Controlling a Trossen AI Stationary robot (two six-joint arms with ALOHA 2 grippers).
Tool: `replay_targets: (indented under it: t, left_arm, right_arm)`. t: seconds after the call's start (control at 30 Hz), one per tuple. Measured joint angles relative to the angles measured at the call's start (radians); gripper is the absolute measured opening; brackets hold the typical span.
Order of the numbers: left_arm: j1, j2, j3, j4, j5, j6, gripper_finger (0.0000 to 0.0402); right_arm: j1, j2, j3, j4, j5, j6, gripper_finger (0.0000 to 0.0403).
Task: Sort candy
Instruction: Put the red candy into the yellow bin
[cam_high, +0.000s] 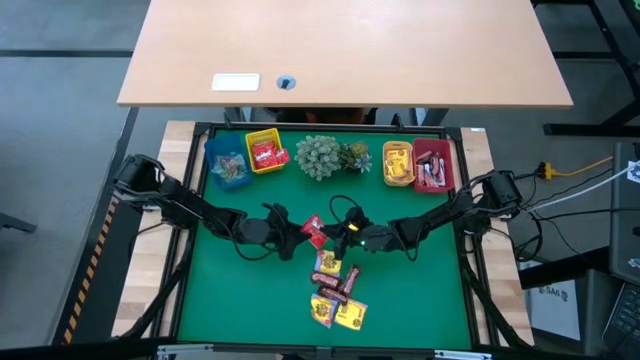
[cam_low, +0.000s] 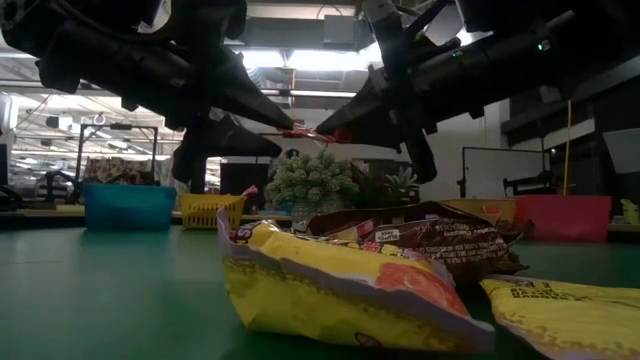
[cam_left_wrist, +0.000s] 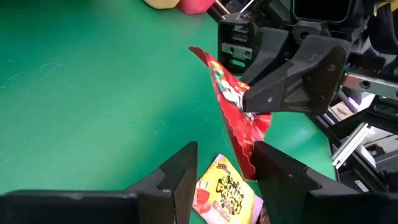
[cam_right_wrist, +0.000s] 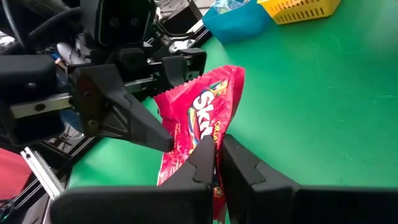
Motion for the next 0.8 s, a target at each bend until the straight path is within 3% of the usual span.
replay_targets:
  t: [0.3, 0.67, 0.8]
  left_arm:
    - [0.000, 0.000, 0.000, 0.000, -0.027, 0.001, 0.0126]
    - [-0.001, 0.000, 0.000, 0.009, -0.050, 0.002, 0.0017]
    - [-0.001, 0.000, 0.000, 0.008, -0.053, 0.004, 0.0005]
  right_arm:
    - [0.000, 0.000, 0.000, 0.001, -0.001, 0.000, 0.0012]
    - [0.000, 0.000, 0.000, 0.001, -0.001, 0.000, 0.0012]
    - [0.000, 0.000, 0.000, 0.001, -0.001, 0.000, 0.0012]
